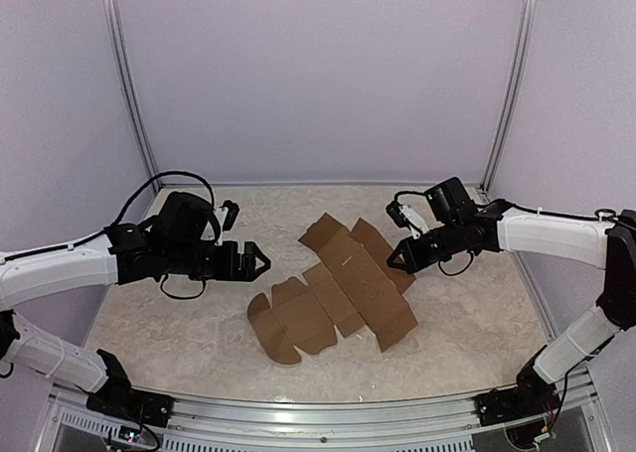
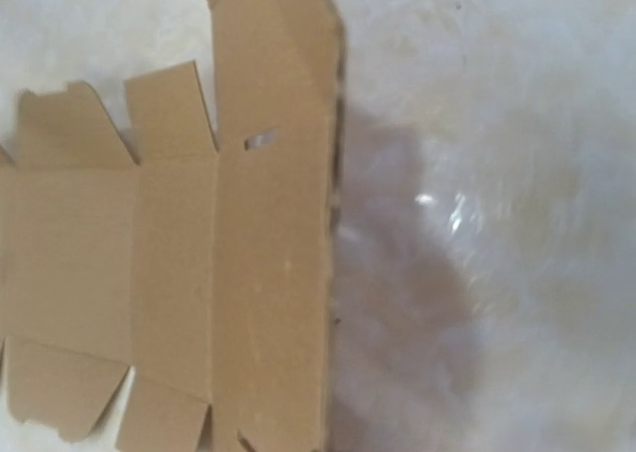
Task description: Fold the paper box
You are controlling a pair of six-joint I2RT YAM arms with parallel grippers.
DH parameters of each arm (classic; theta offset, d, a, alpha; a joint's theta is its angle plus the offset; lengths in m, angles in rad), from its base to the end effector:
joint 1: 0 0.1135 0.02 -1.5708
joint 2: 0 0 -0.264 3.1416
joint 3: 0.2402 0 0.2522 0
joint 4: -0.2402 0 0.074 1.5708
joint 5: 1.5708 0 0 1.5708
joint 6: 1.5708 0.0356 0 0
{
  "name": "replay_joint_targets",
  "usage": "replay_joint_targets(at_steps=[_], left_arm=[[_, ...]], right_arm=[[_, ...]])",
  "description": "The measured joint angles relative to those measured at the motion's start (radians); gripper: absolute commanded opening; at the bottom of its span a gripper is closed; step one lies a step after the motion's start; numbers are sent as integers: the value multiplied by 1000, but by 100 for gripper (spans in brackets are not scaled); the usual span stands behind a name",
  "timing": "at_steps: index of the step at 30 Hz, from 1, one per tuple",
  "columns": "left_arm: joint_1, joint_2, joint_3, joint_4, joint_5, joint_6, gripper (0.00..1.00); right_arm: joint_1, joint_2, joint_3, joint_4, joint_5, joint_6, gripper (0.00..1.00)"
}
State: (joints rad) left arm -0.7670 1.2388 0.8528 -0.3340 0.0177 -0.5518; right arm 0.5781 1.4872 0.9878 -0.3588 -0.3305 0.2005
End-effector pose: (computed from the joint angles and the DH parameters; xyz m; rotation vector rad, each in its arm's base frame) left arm 0.1910 -0.1850 0.2542 0.2665 2.3777 -0.6808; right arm 0.2551 0.1802 0.2305 -0.6227 2.4306 0.7401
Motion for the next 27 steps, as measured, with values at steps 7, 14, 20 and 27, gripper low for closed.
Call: replay_joint_targets(at_steps=[7, 14, 20, 27], left_arm=[[27, -145, 36, -100, -66, 35, 99], [31, -222, 36, -122, -32, 28, 97], [18, -232, 62, -105, 11, 8, 88], [37, -225, 116, -33, 64, -35, 38]], right_arm=[[75, 108, 212, -116, 105, -204, 0], [174, 196, 396, -195, 196, -448, 0], [235, 303, 543, -260, 286, -584, 0], [311, 424, 662, -328, 391, -671, 0]])
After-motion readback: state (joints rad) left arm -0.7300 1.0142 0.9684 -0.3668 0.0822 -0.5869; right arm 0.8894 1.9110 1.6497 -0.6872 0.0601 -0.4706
